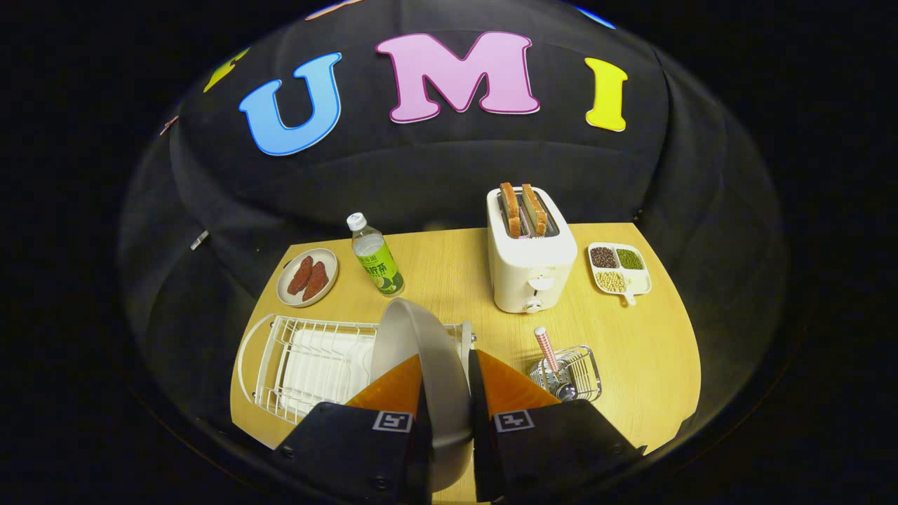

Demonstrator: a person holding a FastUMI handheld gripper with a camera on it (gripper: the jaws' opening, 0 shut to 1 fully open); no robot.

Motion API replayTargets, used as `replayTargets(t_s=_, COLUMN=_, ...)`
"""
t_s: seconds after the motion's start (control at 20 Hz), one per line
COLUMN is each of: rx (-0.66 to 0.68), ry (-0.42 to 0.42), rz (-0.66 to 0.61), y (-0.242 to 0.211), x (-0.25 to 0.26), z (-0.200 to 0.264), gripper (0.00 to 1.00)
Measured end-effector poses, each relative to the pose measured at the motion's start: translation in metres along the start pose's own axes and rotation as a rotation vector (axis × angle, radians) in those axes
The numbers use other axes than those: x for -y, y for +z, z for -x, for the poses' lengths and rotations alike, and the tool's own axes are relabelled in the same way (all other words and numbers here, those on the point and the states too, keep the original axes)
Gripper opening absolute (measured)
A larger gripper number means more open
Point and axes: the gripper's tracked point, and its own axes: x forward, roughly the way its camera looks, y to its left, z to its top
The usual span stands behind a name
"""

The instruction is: Take the plate from the dish rack, then take the spoon from the basket and place it into the plate.

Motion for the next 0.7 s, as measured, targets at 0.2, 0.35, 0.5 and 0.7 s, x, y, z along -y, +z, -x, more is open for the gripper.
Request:
replayTargets(t_s=0.2, rx=0.025, ry=0.035, rz=-0.053, y=-0.012, x=0.016, z=0.029, gripper=0.27)
replayTargets(t_s=0.35, rx=-0.006, ry=0.059, rz=-0.099, y=-0.038, x=0.030, z=0.046, gripper=0.27)
replayTargets(t_s=0.5, rx=-0.047, ry=0.075, rz=-0.133, y=-0.068, x=0.045, z=0.067, gripper=0.27)
replayTargets(t_s=0.7, rx=-0.068, ry=0.117, rz=-0.148, y=-0.103, x=0.061, z=0.104, gripper=0.27)
